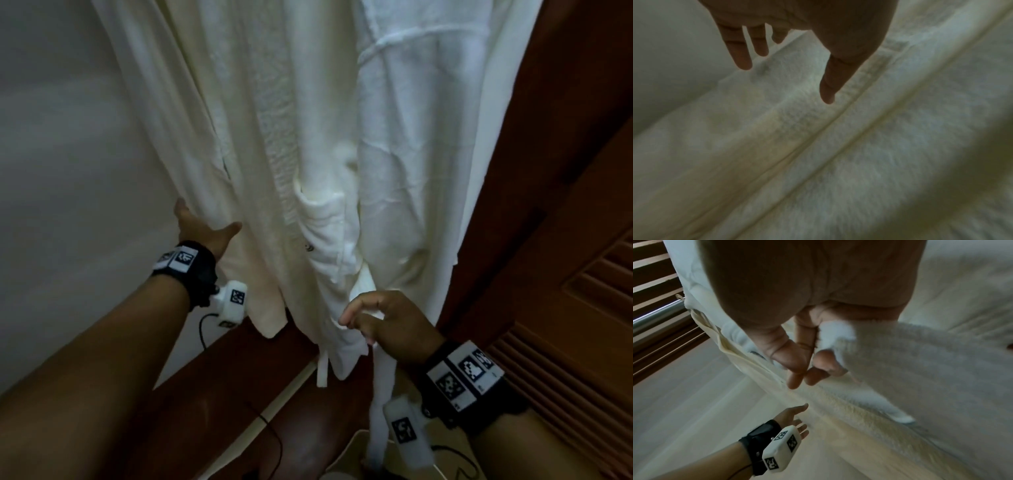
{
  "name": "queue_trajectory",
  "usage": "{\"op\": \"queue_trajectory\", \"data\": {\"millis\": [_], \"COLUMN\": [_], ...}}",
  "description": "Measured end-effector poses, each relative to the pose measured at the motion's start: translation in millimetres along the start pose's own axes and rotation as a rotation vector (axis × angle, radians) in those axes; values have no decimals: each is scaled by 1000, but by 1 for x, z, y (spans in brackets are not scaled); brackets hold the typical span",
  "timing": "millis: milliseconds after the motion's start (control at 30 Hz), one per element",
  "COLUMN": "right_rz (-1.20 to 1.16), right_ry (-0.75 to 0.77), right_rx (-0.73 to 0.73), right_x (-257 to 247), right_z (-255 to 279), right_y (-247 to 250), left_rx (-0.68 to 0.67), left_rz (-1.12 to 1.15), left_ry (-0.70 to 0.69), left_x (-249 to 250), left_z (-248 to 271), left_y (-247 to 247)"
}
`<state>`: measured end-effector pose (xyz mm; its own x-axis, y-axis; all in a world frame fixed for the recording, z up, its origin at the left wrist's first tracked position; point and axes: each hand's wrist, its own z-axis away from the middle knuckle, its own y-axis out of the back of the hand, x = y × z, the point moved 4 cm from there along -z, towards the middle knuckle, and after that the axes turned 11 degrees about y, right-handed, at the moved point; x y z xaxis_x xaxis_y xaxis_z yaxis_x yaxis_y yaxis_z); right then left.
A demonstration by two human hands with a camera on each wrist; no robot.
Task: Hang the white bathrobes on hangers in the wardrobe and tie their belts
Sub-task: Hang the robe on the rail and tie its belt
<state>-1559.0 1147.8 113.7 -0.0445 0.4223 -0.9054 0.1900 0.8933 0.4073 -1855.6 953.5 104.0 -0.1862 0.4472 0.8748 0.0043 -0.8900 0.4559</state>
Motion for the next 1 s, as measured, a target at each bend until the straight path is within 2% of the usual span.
{"op": "queue_trajectory", "data": {"millis": [133, 233, 300, 367, 467, 533, 633, 667, 700, 767, 833, 867, 933, 1000], "right_rz": [10, -8, 6, 68, 142, 197, 307, 376, 412, 392, 283, 227, 133, 75], "right_ry": [14, 14, 5, 17, 29, 42, -32, -73, -78, -48, -32, -46, -90, -114], "right_rx": [-30, -55, -53, -59, -139, -160, -80, -70, -77, -95, -70, -43, 7, 12], "right_x": [2, 6, 10, 15, 17, 12, 15, 18, 19, 21, 21, 24, 32, 39], "right_z": [6, 5, 1, -6, -17, -27, -47, -52, -55, -55, -50, -47, -42, -38], "right_y": [-8, -14, -23, -35, -63, -79, -91, -92, -91, -88, -79, -73, -62, -54], "left_rx": [-49, -35, -89, -116, -142, -241, -567, -599, -564, -309, -79, -68, -227, -400], "left_rz": [22, -207, -337, -442, -529, -567, -442, -344, -238, -53, -52, -100, -190, -229], "left_ry": [45, -35, -61, -140, -356, -441, -535, -526, -493, -325, -134, -30, 102, 80], "left_x": [-3, -6, -6, 2, 18, 20, 11, 6, -4, -31, -65, -86, -118, -132], "left_z": [-13, 7, 35, 71, 130, 158, 184, 184, 178, 154, 126, 111, 94, 90], "left_y": [9, 19, 19, 17, 11, 9, 12, 17, 25, 41, 50, 46, 29, 7]}}
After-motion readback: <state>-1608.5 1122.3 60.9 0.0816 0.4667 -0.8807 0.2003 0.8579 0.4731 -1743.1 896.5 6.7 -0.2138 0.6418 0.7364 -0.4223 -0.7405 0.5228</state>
